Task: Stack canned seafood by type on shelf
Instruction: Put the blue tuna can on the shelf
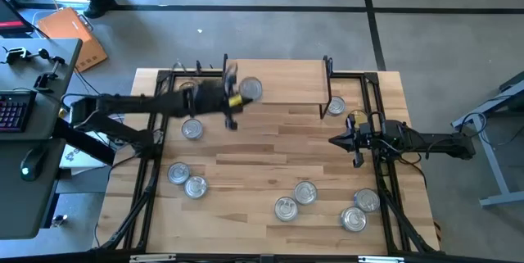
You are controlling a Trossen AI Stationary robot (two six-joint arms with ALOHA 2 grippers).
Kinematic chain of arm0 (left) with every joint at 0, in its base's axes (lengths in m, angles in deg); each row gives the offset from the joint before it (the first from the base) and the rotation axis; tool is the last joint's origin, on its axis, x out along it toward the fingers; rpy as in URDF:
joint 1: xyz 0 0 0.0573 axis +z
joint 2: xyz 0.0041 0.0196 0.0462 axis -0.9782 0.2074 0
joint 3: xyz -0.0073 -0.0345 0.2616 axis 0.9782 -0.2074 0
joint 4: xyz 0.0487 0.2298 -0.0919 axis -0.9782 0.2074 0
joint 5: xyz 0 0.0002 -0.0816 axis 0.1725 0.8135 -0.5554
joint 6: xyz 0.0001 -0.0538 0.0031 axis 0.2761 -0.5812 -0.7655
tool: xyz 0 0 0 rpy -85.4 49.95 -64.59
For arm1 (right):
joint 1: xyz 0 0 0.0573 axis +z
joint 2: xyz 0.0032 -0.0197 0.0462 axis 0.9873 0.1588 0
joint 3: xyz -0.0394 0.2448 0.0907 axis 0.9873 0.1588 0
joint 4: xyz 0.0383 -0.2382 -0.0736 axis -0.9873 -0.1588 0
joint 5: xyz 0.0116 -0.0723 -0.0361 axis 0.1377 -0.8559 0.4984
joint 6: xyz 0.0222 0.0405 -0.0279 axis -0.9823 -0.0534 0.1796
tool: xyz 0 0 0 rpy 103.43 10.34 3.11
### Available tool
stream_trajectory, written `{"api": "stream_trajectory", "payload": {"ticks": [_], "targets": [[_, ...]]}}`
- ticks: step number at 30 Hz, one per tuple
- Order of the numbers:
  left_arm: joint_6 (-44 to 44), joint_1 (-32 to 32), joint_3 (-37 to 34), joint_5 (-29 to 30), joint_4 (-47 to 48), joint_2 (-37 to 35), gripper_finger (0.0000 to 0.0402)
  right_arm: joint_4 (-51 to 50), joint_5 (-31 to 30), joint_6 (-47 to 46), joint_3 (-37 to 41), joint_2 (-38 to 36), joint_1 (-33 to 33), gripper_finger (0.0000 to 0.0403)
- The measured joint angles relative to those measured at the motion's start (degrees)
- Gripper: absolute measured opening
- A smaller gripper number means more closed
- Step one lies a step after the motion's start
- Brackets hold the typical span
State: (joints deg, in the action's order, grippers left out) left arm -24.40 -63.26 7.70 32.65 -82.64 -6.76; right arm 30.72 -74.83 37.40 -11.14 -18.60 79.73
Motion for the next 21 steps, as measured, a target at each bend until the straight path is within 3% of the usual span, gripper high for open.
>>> {"api": "stream_trajectory", "payload": {"ticks": [10, 14, 21], "targets": [[2.6, 20.72, 0.43, -17.17, -0.63, 4.46, 0.0, 0.02, 0.0, 0.03, 0.01, -0.01, 0.0, 0.0], [2.37, 23.64, 0.46, -21.42, -1.78, 6.76, 0.0, 0.02, 0.01, 0.01, 0.02, -0.01, 0.01, 0.0], [3.28, 24.68, 0.52, -20.89, -2.72, 8.52, 0.0001, 0.02, 0.0, -0.05, 0.0, 0.0, 0.0, 0.0]]}}
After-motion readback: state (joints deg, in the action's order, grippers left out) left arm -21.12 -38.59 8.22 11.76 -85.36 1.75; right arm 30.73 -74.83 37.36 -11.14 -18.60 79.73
